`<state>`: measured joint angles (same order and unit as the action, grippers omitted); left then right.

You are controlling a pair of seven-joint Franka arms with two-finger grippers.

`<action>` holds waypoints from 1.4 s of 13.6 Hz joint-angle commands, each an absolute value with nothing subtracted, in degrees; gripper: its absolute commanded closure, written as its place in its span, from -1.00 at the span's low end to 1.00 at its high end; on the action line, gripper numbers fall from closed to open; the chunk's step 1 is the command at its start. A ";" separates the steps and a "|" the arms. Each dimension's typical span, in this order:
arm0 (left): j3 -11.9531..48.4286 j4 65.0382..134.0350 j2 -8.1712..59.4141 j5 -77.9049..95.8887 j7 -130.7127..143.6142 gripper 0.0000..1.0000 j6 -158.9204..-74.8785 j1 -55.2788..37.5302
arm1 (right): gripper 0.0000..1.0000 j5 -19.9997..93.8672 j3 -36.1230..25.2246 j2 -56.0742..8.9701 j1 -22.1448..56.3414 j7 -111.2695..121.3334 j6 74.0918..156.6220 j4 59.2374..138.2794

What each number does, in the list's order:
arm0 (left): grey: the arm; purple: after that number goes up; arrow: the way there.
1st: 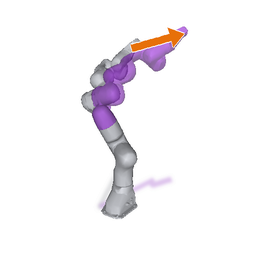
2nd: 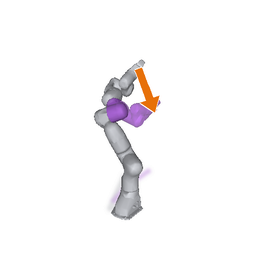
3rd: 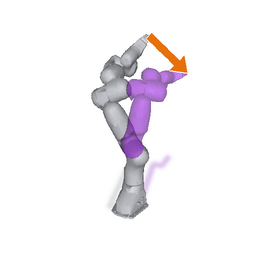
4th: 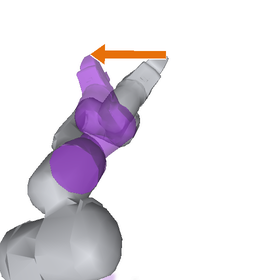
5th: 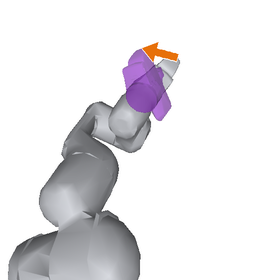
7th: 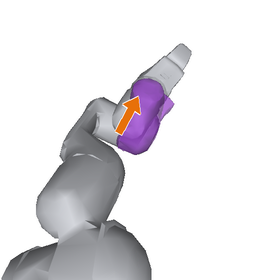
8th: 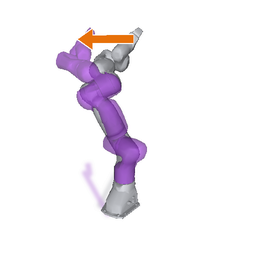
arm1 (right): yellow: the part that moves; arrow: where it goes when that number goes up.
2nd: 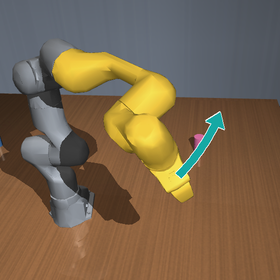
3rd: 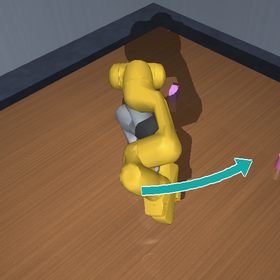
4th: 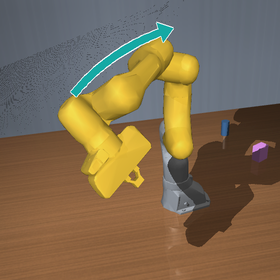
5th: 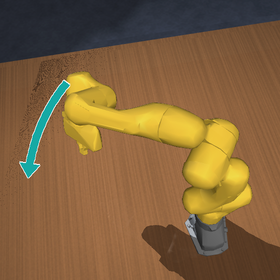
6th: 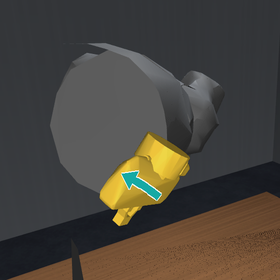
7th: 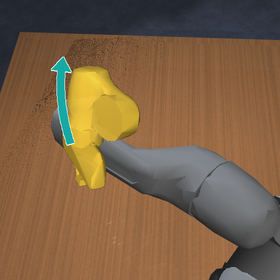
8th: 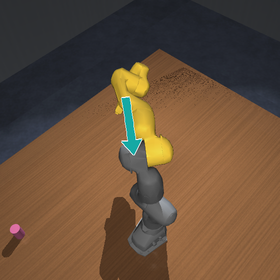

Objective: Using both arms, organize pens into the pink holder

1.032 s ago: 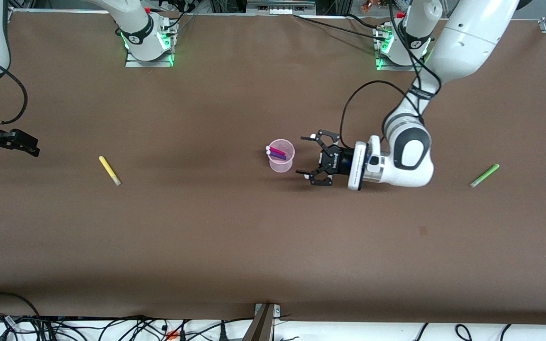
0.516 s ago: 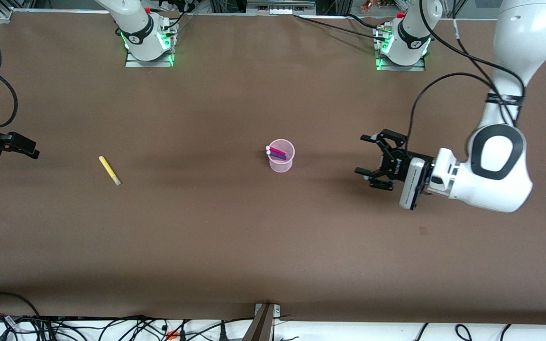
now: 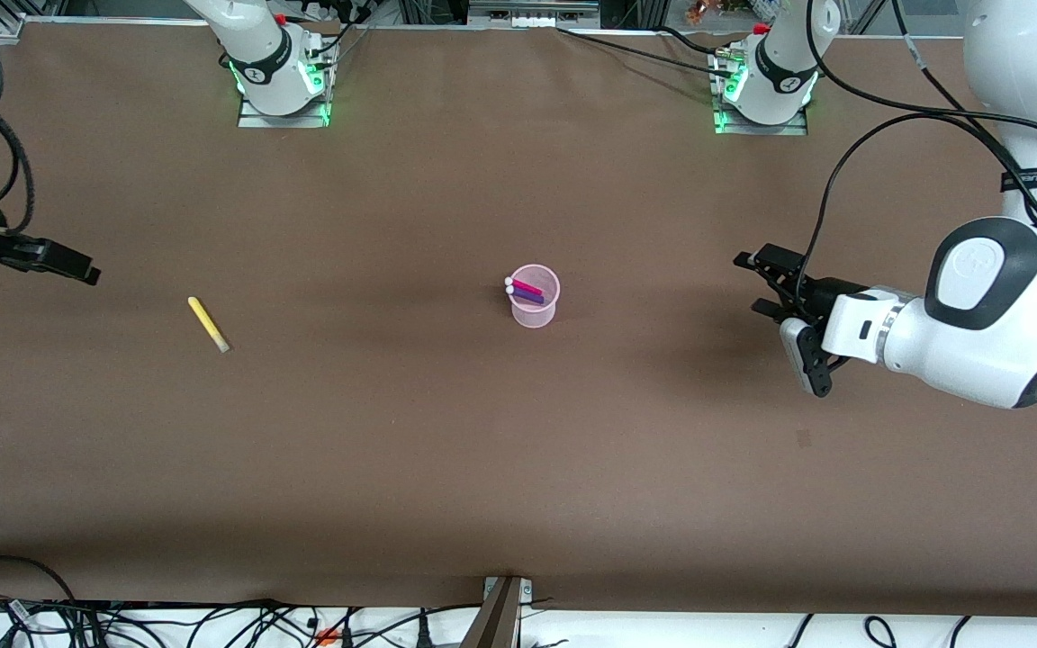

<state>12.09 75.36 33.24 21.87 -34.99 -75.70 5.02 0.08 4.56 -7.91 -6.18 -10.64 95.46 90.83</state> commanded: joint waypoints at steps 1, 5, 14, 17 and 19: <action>12.30 74.00 30.51 6.30 -29.19 -1.00 -74.71 2.91 | -0.99 -0.97 9.92 -7.30 -8.88 -16.16 93.08 90.09; 12.22 74.00 22.09 -6.41 -16.38 -1.00 -74.97 1.84 | -1.00 -0.62 13.88 -6.86 -11.95 -16.26 92.99 90.09; 10.29 98.88 -5.80 -7.30 -2.47 -1.00 -92.02 2.64 | -1.00 -0.88 13.71 -7.03 -11.87 -15.73 93.25 89.91; 6.33 98.35 -4.66 -2.04 -2.46 -1.00 -93.07 3.52 | -1.00 -0.79 13.71 -7.03 -11.87 -15.91 93.16 89.91; 6.33 95.90 -3.43 -2.10 -2.37 -1.00 -92.82 3.43 | -1.00 -0.79 13.71 -7.12 -11.87 -15.82 93.43 89.91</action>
